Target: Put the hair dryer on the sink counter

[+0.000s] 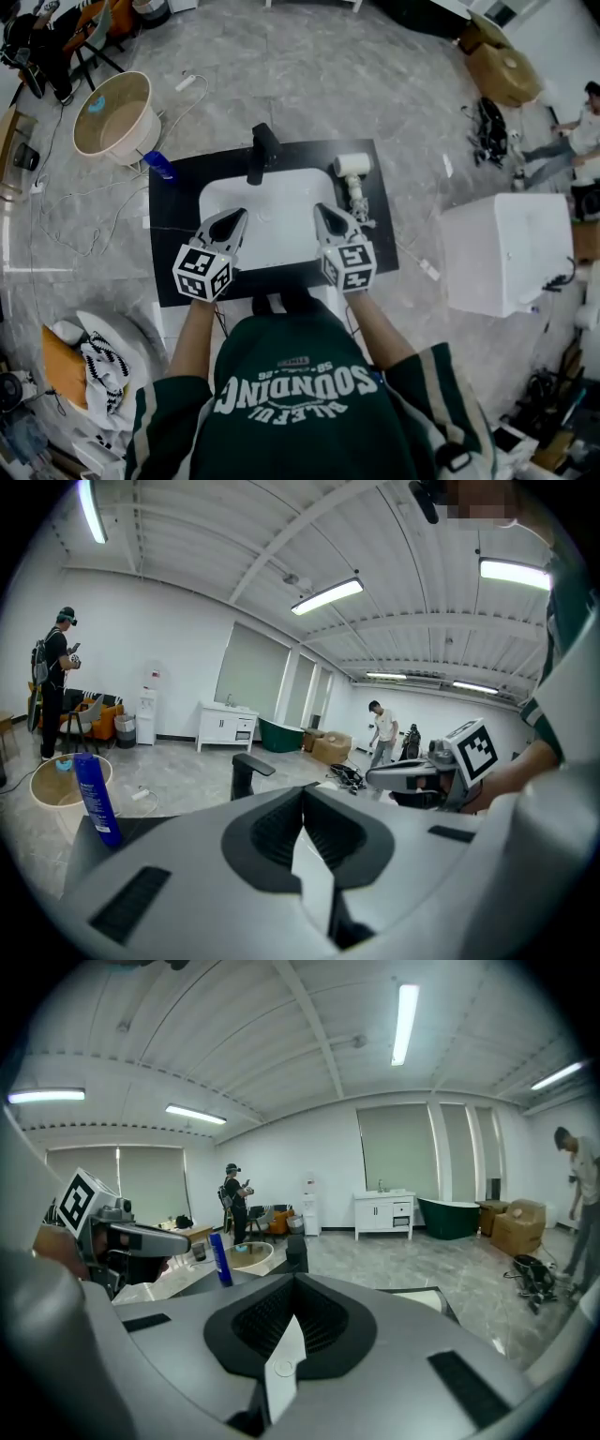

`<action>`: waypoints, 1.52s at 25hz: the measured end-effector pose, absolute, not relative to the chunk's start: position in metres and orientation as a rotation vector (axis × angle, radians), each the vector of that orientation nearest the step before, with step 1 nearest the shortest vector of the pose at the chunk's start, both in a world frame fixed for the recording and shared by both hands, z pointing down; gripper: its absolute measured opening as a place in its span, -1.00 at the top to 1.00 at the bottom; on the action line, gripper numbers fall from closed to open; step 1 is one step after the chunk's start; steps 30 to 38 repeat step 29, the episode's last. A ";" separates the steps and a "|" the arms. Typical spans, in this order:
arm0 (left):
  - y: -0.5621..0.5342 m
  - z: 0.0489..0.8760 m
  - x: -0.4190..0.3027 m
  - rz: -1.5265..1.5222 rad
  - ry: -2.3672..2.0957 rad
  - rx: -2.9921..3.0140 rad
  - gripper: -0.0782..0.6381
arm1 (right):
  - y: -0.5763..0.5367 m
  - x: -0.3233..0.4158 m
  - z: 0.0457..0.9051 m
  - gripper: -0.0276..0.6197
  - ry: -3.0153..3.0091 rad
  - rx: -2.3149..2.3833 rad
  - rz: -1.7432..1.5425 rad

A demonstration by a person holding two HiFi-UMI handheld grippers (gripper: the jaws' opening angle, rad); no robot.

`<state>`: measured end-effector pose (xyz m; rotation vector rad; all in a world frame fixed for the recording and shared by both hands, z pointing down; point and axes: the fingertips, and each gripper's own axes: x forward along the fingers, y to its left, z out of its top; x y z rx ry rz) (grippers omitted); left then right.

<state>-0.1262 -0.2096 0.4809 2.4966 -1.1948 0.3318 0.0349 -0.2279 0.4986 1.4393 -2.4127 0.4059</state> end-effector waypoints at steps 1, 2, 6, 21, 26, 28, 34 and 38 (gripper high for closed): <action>-0.210 0.480 -0.128 0.330 -1.199 2.496 0.78 | -0.227 0.035 0.497 0.91 -2.415 1.438 0.403; -0.210 0.480 -0.129 0.328 -1.203 2.495 0.78 | -0.227 0.034 0.496 0.91 -2.417 1.435 0.399; -0.212 0.477 -0.130 0.321 -1.208 2.496 0.78 | -0.226 0.031 0.489 0.91 -2.443 1.433 0.371; -0.217 0.478 -0.124 0.316 -1.203 2.496 0.78 | -0.230 0.029 0.482 0.91 -2.472 1.415 0.360; -0.217 0.480 -0.124 0.319 -1.200 2.486 0.78 | -0.230 0.026 0.484 0.91 -2.470 1.401 0.385; -0.217 0.481 -0.124 0.321 -1.199 2.480 0.78 | -0.230 0.024 0.484 0.91 -2.470 1.392 0.389; -0.217 0.482 -0.123 0.322 -1.199 2.478 0.78 | -0.230 0.023 0.485 0.91 -2.471 1.388 0.391; -0.217 0.482 -0.123 0.322 -1.199 2.478 0.78 | -0.230 0.023 0.485 0.91 -2.471 1.388 0.391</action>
